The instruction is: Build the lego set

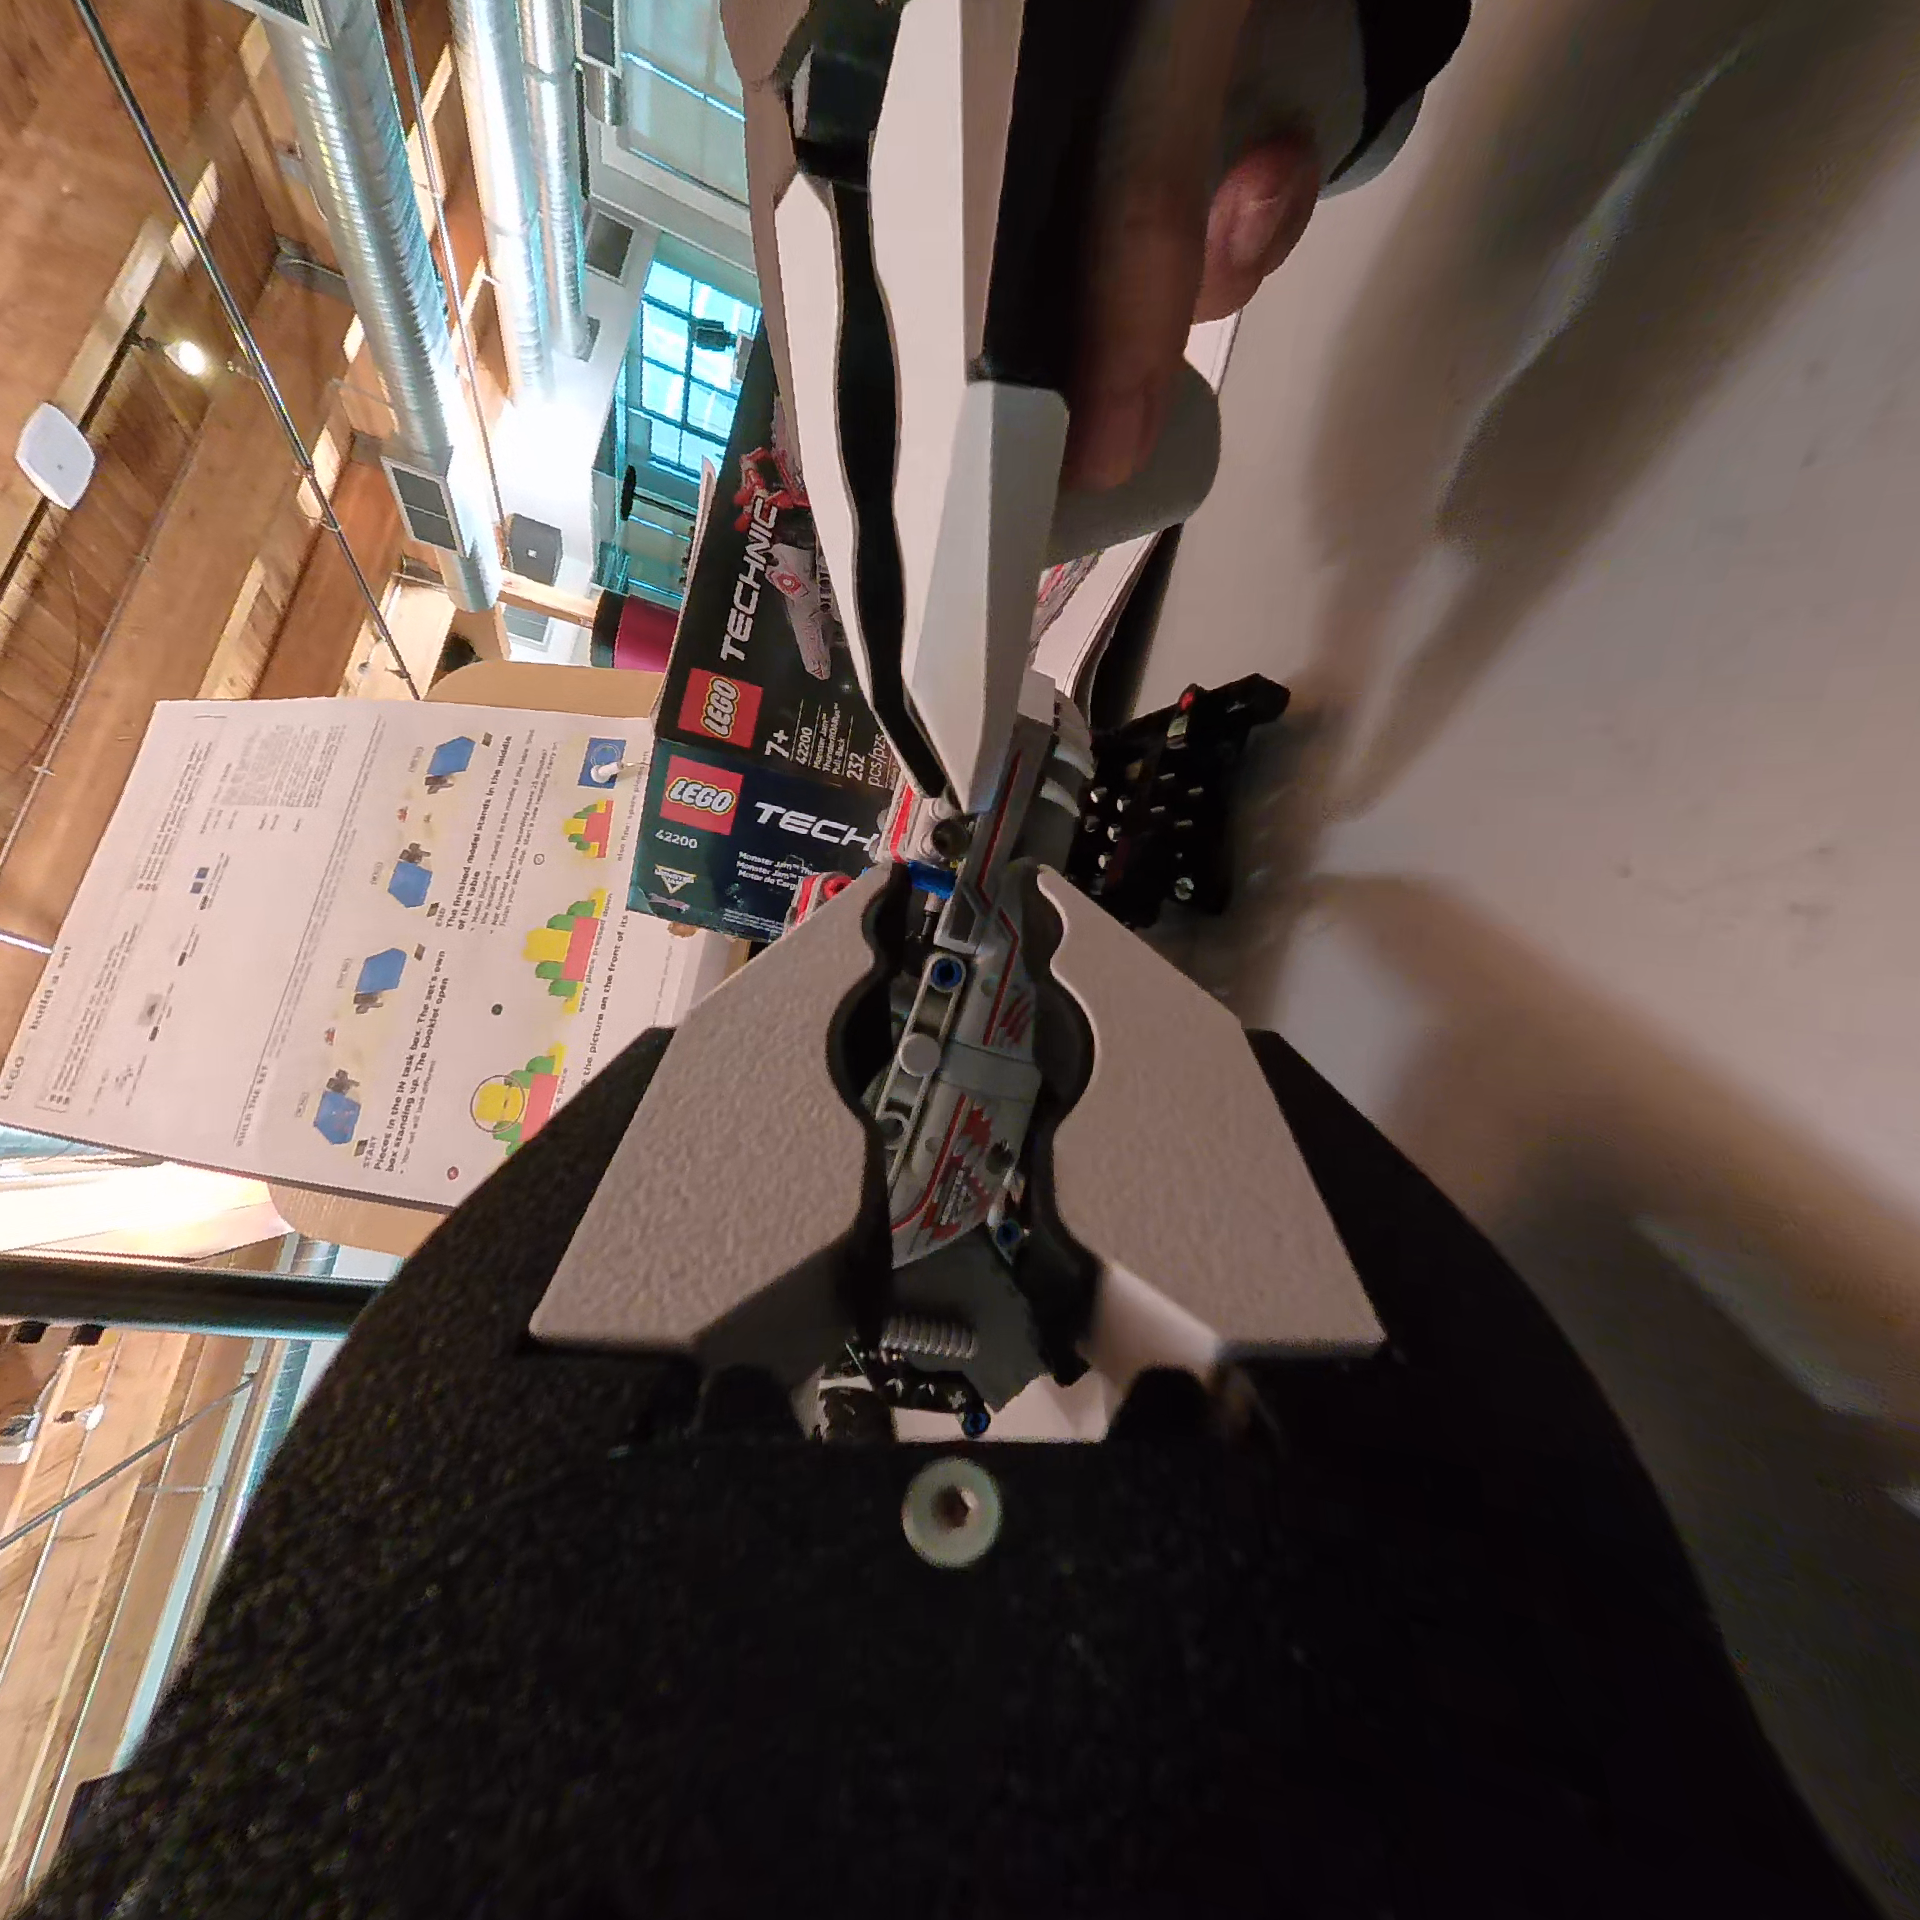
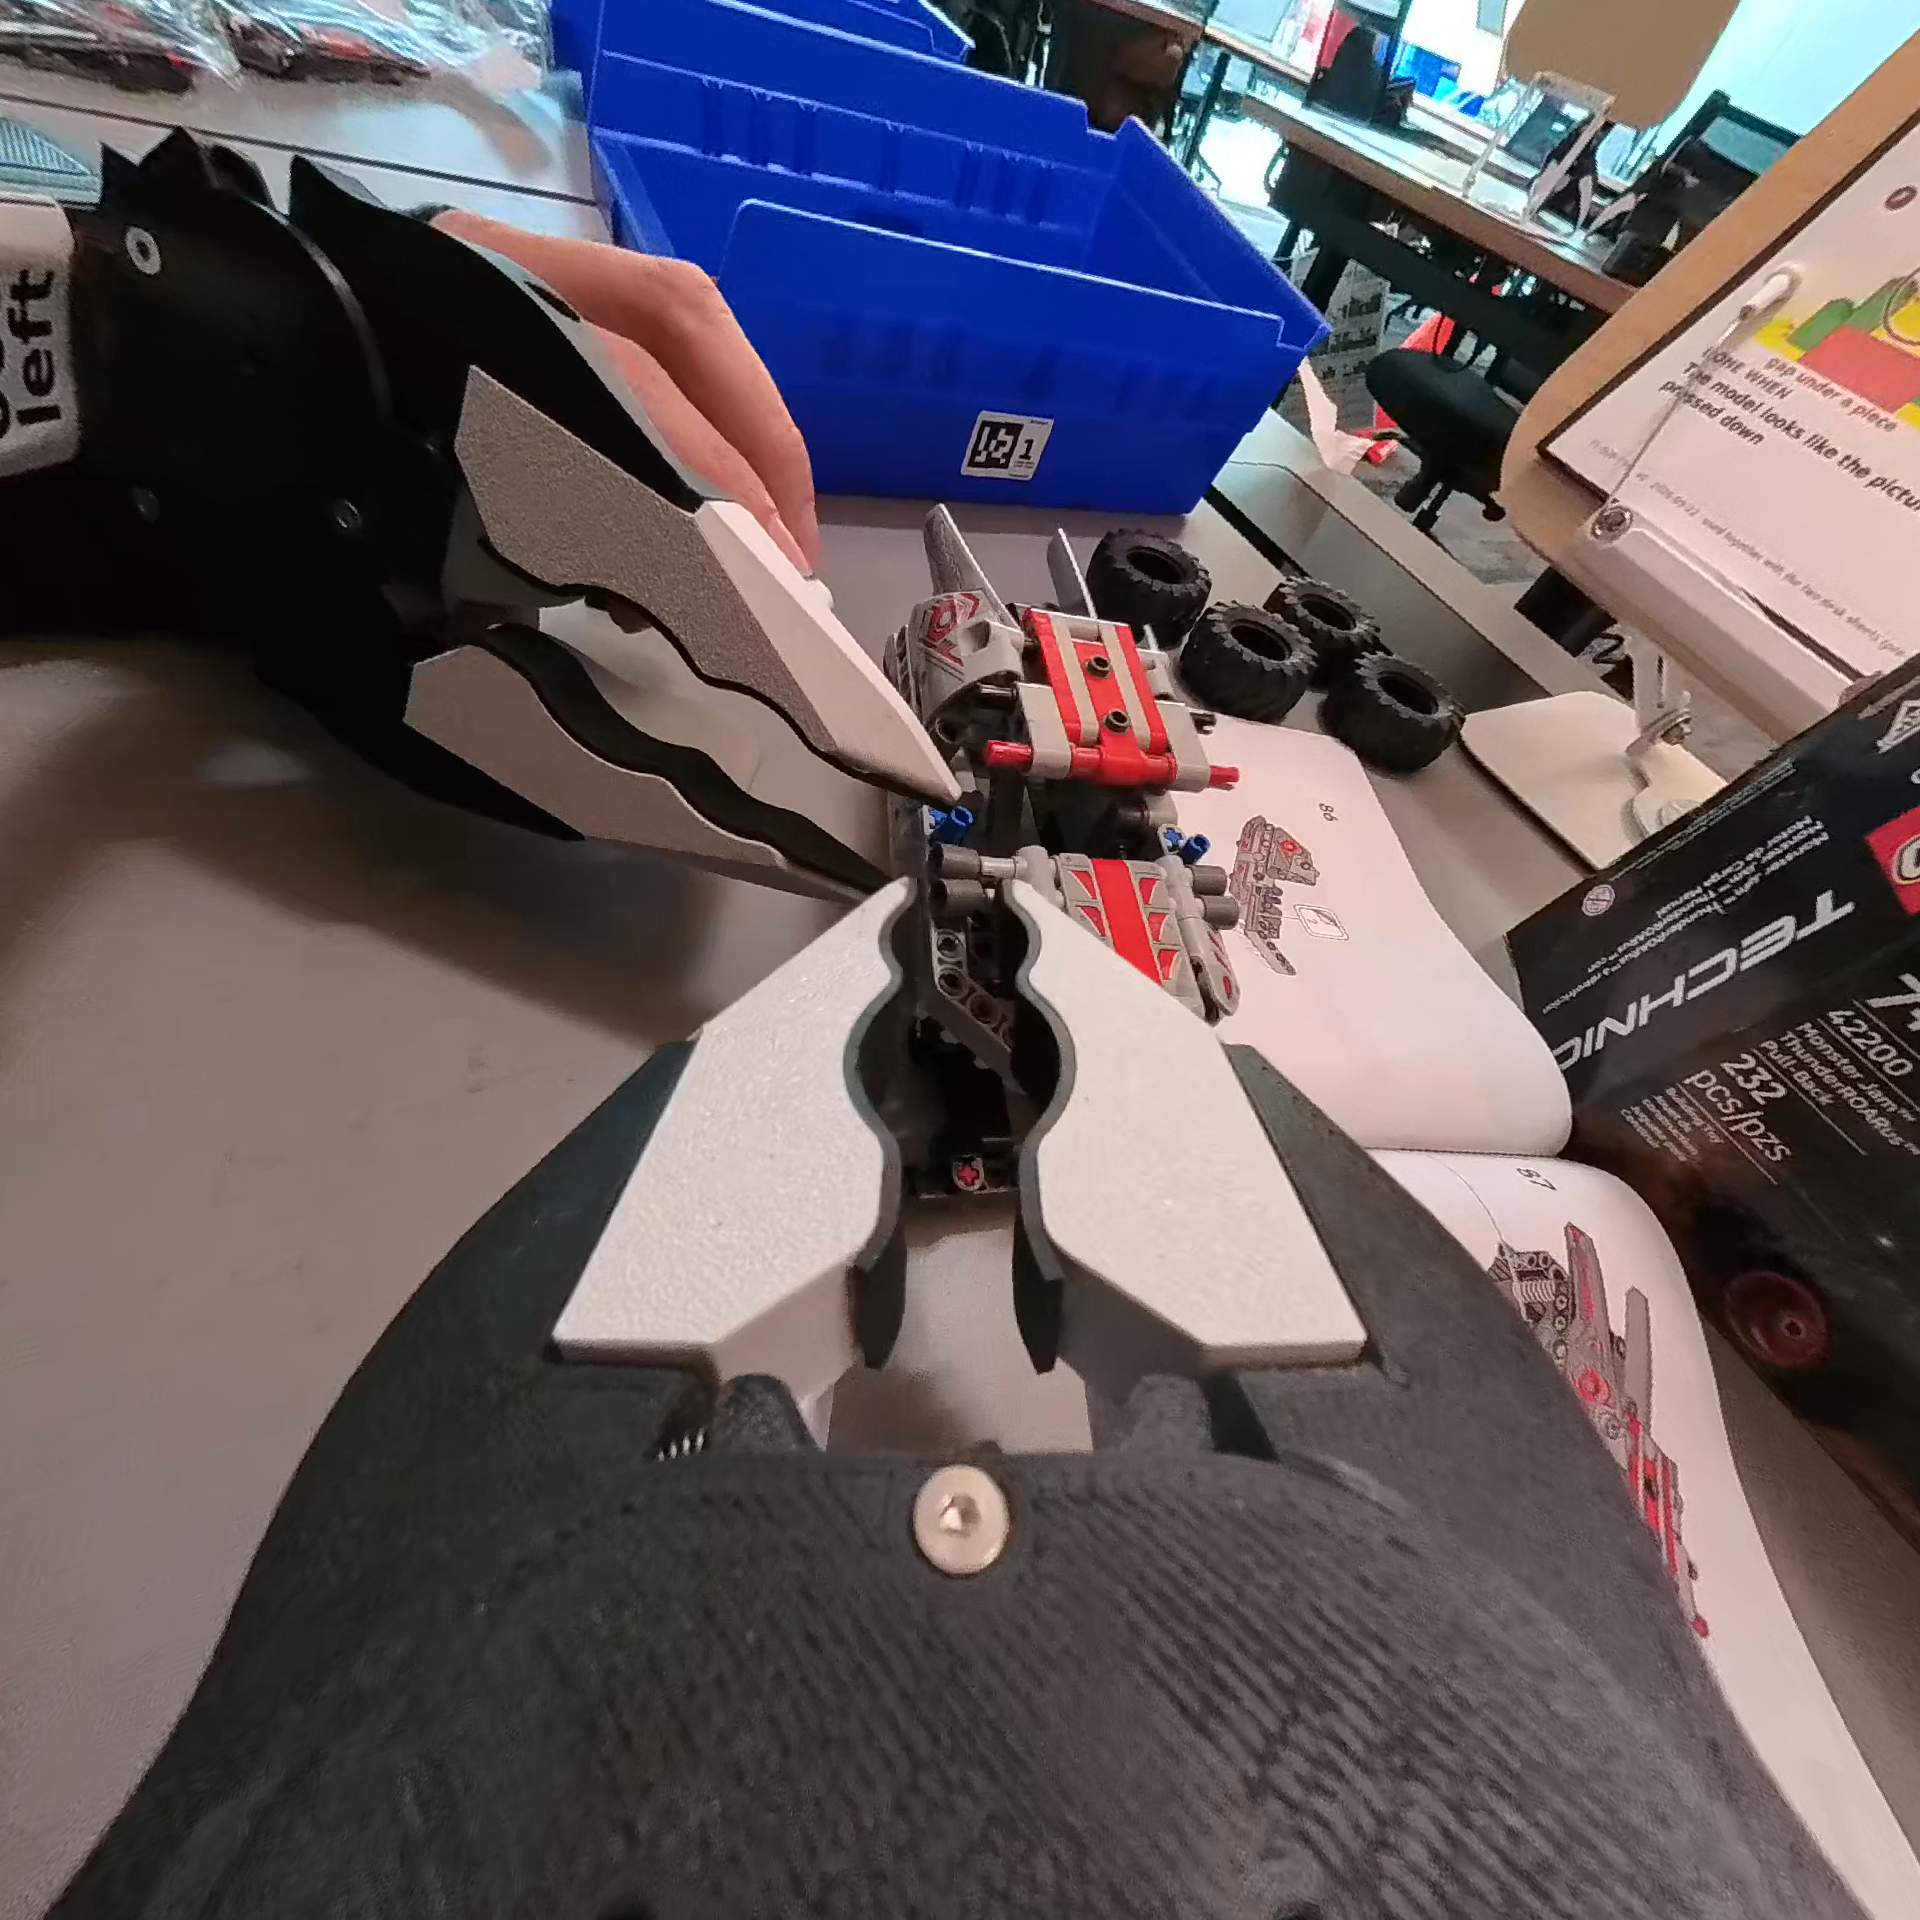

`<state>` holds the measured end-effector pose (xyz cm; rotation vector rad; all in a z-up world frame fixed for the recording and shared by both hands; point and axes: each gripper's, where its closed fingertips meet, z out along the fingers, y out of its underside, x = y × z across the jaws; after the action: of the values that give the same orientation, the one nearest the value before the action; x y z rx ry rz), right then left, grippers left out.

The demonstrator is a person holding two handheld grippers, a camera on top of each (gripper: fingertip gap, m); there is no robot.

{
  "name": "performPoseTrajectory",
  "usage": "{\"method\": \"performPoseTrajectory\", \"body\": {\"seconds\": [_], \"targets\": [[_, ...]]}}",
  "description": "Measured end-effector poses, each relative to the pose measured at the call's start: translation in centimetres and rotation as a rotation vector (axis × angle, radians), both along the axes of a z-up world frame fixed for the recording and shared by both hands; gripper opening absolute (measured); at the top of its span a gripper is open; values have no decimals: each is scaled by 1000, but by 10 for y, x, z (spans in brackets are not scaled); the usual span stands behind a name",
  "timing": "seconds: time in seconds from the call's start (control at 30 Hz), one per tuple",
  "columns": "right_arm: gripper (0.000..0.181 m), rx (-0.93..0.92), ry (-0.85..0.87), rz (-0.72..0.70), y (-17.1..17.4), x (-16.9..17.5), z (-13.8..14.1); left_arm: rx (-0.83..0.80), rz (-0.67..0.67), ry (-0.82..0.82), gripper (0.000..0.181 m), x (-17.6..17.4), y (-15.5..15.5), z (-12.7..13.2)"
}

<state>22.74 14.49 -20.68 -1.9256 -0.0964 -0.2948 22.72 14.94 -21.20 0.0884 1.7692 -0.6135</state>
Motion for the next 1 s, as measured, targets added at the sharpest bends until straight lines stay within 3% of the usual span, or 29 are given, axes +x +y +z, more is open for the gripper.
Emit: {"method": "performPoseTrajectory", "body": {"seconds": [0.33, 0.43, 1.0], "targets": [[7, -4, -11, -9, 0, 2, 0, 9, 0, -17, 16, 2, 0, 0], [5, -9, 6, -42, 1, 3, 0, -4, 1, -20, 8, 2, -2, 1], [3, -24, -2, -211, 4, 9, 3, -65, 39, 11, 10, 7, 1, 3]]}}
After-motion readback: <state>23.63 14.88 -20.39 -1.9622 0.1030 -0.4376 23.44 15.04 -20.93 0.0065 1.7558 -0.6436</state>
